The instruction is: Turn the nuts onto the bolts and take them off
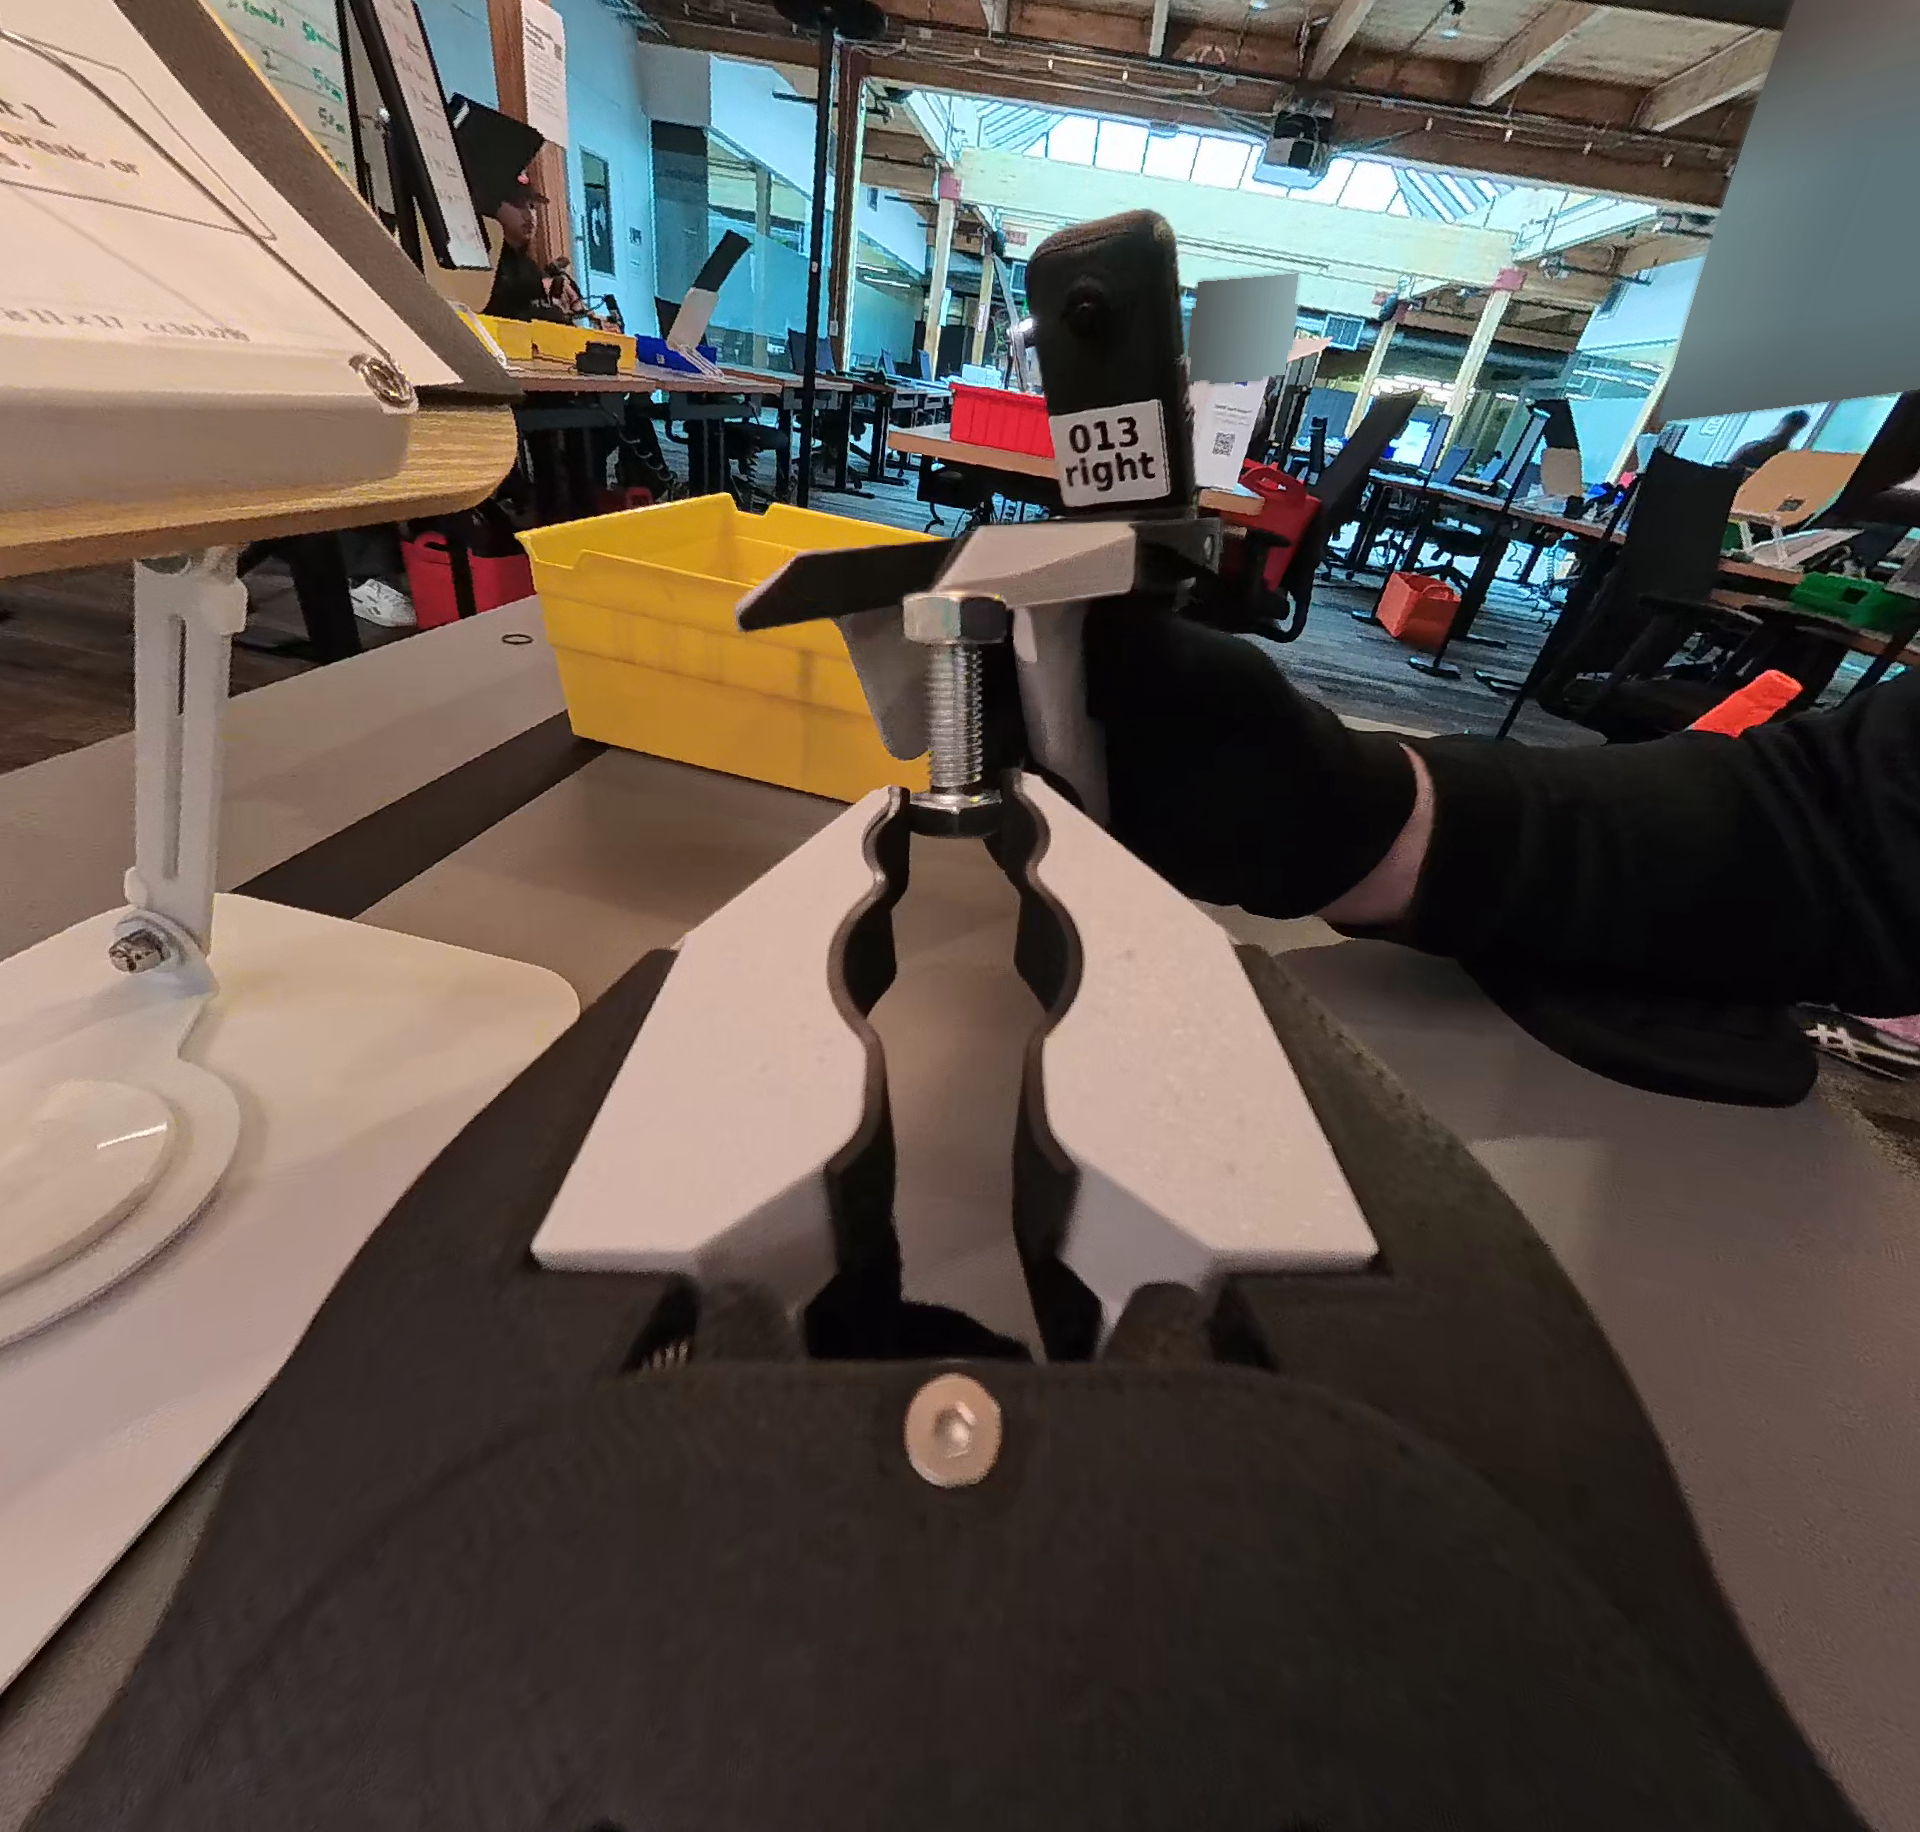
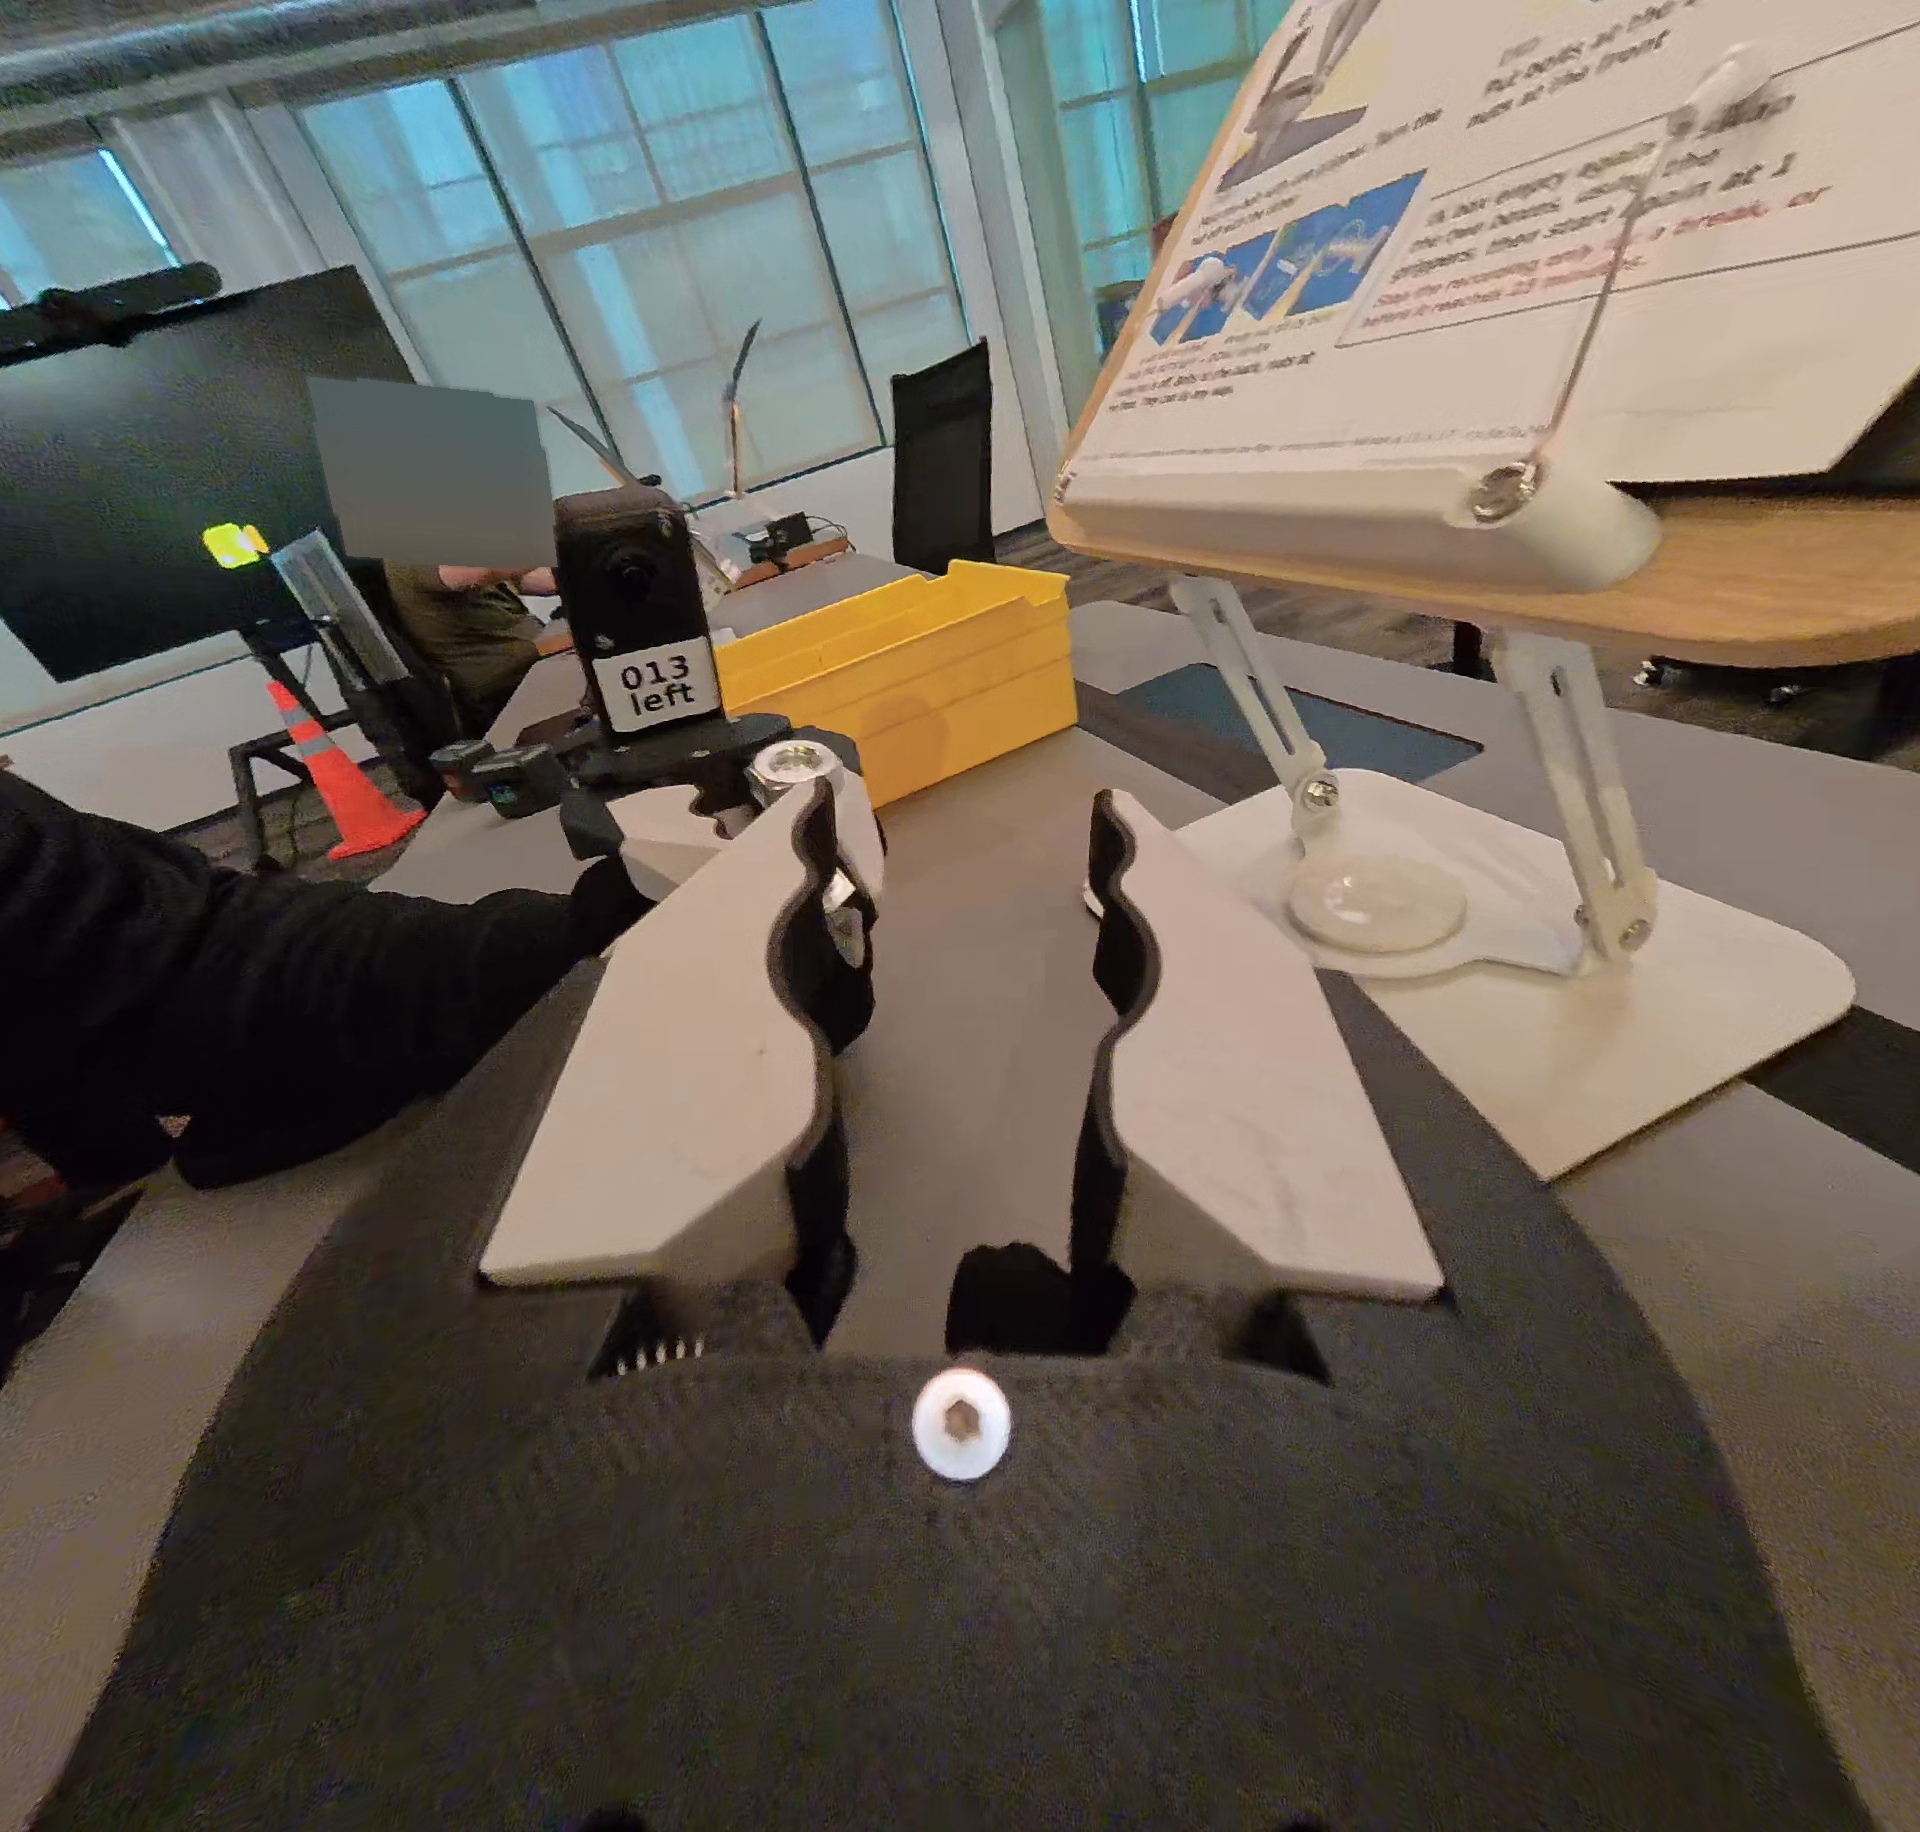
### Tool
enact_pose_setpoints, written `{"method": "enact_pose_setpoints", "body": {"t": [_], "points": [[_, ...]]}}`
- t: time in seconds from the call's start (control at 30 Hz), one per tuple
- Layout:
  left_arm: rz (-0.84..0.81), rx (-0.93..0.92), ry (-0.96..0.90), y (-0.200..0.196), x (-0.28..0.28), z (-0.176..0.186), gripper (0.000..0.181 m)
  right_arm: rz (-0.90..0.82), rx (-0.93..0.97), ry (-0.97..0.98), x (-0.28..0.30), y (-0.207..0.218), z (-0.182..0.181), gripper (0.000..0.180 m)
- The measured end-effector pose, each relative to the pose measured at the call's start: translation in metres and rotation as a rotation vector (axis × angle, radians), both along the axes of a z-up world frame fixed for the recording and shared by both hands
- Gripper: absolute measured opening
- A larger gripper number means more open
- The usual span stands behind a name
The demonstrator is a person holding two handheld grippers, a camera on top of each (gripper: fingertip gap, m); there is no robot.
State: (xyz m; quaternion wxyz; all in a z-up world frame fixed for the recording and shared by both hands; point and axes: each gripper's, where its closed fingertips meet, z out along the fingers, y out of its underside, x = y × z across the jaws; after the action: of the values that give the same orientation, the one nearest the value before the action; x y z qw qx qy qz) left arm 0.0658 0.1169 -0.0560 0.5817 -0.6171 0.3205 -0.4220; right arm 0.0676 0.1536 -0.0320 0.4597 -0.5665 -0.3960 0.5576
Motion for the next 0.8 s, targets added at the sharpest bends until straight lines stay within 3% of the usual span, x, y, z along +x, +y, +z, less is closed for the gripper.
{"method": "enact_pose_setpoints", "body": {"t": [0.2, 0.57, 0.8], "points": [[-0.001, 0.000, 0.009, 0.000, 0.002, -0.002, 0.016, 0.084, 0.044, -0.004, -0.014, -0.023, 0.003, 0.050], [0.003, -0.002, -0.004, 0.001, -0.001, 0.000, 0.016, 0.016, -0.006, 0.000, -0.003, -0.003, -0.002, 0.045], [-0.002, -0.004, 0.005, 0.000, 0.001, -0.002, 0.016, 0.088, 0.054, -0.001, -0.014, -0.025, 0.004, 0.051]]}}
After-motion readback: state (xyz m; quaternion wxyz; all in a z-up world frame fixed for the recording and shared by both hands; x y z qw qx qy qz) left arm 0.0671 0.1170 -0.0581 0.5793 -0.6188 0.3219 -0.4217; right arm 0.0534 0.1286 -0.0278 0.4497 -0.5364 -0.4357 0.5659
